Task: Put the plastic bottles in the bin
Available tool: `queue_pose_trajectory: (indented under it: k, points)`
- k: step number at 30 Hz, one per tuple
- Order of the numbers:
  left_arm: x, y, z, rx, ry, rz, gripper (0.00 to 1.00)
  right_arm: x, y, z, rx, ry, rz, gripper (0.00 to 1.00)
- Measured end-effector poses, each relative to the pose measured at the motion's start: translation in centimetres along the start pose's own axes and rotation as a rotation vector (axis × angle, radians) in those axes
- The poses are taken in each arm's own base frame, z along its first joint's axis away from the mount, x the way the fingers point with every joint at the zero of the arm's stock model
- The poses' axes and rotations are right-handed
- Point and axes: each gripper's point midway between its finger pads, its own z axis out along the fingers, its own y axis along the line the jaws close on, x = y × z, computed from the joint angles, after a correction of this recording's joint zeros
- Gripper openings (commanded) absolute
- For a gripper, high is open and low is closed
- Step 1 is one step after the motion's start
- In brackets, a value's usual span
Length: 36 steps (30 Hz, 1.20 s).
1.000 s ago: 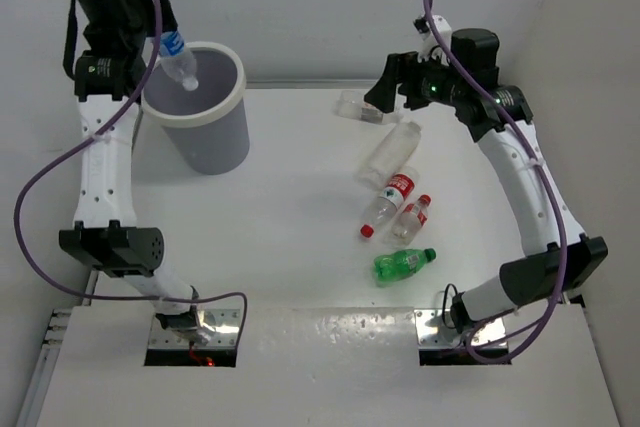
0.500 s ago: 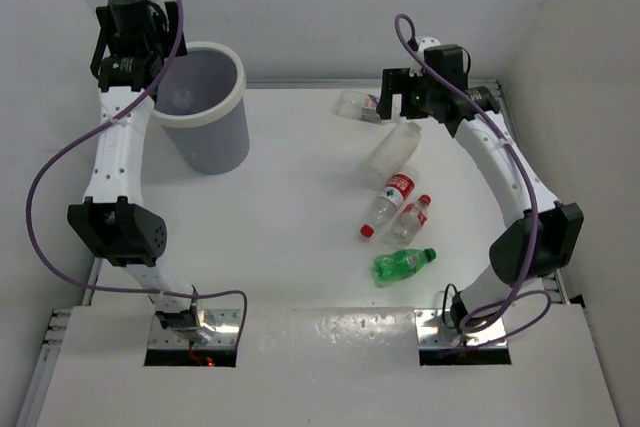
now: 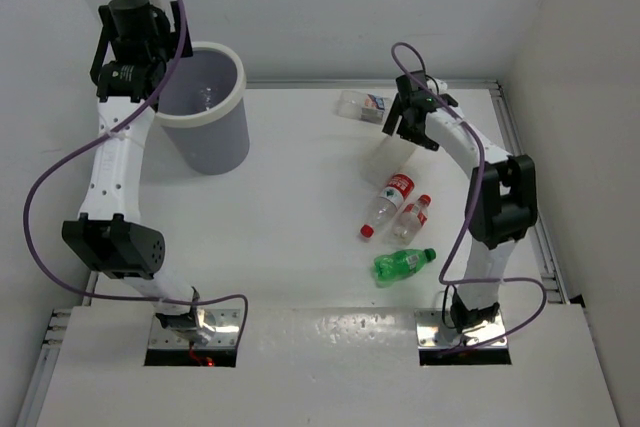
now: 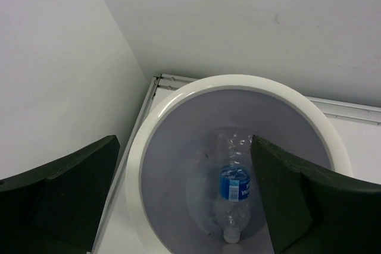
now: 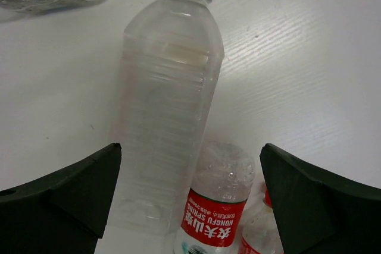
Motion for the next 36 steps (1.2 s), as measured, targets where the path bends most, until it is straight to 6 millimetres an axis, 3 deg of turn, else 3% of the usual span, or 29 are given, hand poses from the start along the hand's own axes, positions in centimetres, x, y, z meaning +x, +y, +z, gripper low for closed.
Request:
queue_pose_trajectory:
  k: [4,11,25,32,33,36]
  points:
    - [0.0,-0.3,0.0,0.017,-0.003,-0.001,1.0,1.0,-0.1,1.2,0.046,0.032,0.067,0.98]
    - [0.5,-1.2,0.1,0.044,0.008,0.005,1.0,0.8,1.6,3.1,0.04,0.052,0.149,0.99]
    - [0.9,-2.3,0.0,0.078,0.016,0.011,1.0,2.7,1.8,5.6,0.069,0.101,0.151,0.99]
    - [0.9,-2.5,0.0,0.087,0.014,0.012,1.0,5.1,1.9,8.2,0.087,0.154,0.125,0.99]
    - [0.9,-2.6,0.1,0.094,0.01,0.013,1.0,5.3,1.8,8.5,0.088,0.16,0.12,0.98]
    - [1.1,-3.1,0.1,0.125,0.0,0.014,1.0,5.6,1.9,8.6,0.081,0.168,0.105,0.72]
